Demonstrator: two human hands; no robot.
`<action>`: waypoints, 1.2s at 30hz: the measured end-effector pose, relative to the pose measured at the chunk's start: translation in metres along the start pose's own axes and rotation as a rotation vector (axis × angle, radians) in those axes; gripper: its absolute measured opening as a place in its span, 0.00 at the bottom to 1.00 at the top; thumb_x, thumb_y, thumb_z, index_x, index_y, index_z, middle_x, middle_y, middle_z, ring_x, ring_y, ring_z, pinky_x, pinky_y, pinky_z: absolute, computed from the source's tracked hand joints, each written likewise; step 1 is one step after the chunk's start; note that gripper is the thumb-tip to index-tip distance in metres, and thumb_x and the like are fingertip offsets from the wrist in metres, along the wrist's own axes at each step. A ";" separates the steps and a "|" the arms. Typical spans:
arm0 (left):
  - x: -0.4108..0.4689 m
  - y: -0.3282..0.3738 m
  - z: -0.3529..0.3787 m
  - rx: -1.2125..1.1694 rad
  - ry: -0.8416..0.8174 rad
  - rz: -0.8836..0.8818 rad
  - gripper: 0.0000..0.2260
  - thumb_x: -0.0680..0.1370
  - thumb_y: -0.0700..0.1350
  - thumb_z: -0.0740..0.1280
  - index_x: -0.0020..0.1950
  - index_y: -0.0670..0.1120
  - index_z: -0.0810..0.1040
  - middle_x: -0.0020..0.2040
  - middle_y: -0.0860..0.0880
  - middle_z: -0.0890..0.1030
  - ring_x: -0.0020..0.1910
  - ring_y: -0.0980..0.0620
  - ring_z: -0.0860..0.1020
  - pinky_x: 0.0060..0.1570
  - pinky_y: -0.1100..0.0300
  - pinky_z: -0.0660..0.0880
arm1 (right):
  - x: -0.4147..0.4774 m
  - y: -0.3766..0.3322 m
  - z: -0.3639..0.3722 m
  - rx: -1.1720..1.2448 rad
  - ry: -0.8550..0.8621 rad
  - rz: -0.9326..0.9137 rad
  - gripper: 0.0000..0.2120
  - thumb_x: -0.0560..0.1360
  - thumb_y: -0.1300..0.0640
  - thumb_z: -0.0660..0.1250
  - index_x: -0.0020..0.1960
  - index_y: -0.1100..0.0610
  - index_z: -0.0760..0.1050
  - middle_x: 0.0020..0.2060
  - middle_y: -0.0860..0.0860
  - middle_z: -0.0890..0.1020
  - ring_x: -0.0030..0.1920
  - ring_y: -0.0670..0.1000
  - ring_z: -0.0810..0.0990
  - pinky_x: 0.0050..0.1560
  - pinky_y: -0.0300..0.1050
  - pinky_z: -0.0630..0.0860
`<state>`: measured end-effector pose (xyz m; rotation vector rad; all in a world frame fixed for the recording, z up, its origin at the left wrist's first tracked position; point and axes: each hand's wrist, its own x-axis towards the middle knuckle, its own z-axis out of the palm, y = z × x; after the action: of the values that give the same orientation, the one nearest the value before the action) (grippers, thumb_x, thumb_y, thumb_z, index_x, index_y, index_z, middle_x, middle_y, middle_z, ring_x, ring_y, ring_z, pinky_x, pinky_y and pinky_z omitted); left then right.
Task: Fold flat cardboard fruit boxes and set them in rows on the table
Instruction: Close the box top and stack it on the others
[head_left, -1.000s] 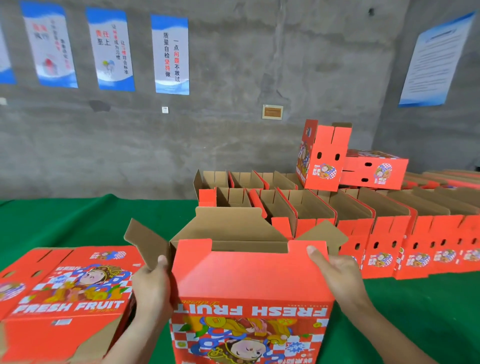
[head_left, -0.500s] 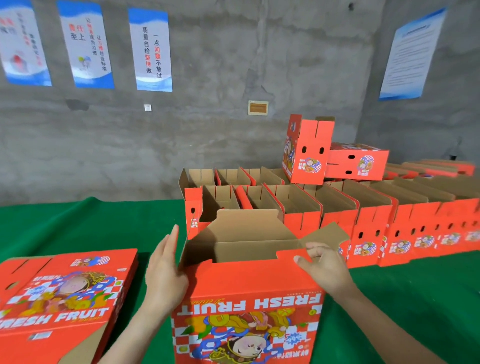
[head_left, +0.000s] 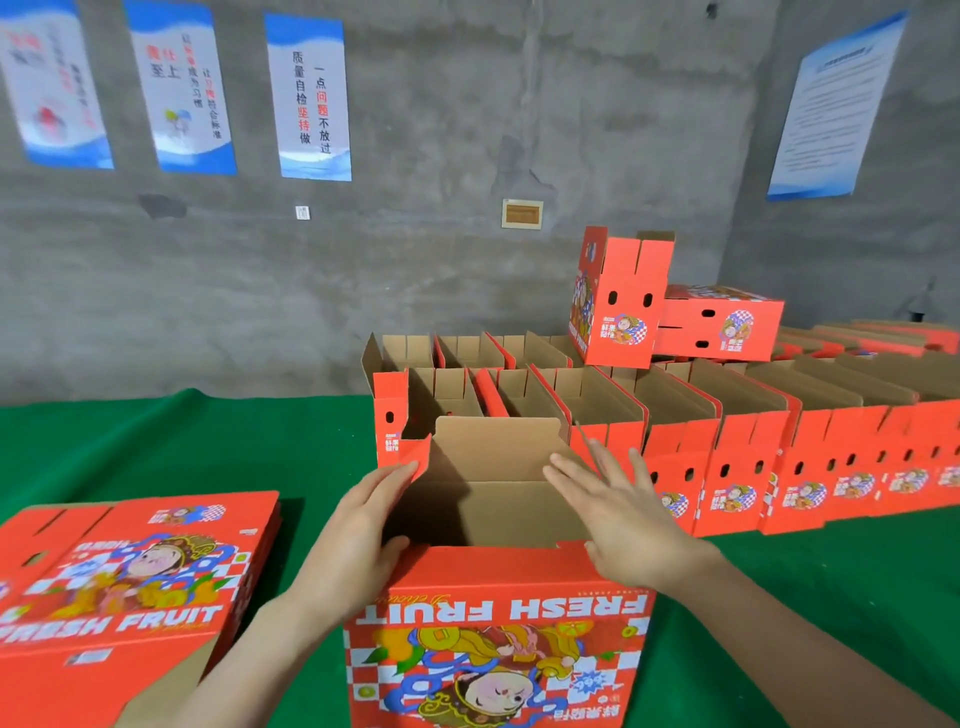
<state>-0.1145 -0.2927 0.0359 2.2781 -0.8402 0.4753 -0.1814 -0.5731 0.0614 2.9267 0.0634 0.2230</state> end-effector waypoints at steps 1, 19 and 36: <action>0.000 0.000 0.000 0.001 -0.002 0.006 0.34 0.71 0.35 0.71 0.74 0.49 0.63 0.71 0.51 0.67 0.70 0.51 0.65 0.71 0.57 0.61 | 0.003 -0.002 -0.005 -0.038 -0.062 -0.007 0.45 0.72 0.64 0.62 0.78 0.49 0.36 0.77 0.45 0.36 0.75 0.58 0.32 0.71 0.66 0.33; 0.054 -0.016 0.014 0.197 -0.398 -0.150 0.34 0.72 0.49 0.62 0.74 0.67 0.53 0.74 0.55 0.47 0.72 0.48 0.55 0.71 0.46 0.58 | -0.013 0.001 0.022 0.513 0.473 -0.226 0.46 0.75 0.63 0.68 0.75 0.34 0.41 0.78 0.44 0.47 0.66 0.42 0.69 0.59 0.34 0.71; 0.041 -0.014 0.012 -0.118 -0.072 0.032 0.17 0.70 0.31 0.60 0.53 0.44 0.79 0.43 0.54 0.79 0.47 0.51 0.79 0.54 0.51 0.75 | -0.010 0.003 0.027 0.815 0.496 0.047 0.11 0.79 0.60 0.64 0.61 0.56 0.75 0.54 0.45 0.77 0.57 0.44 0.75 0.60 0.37 0.69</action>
<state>-0.0739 -0.3106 0.0421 2.1868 -0.9166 0.3503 -0.1873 -0.5823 0.0342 3.5670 0.2006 1.1751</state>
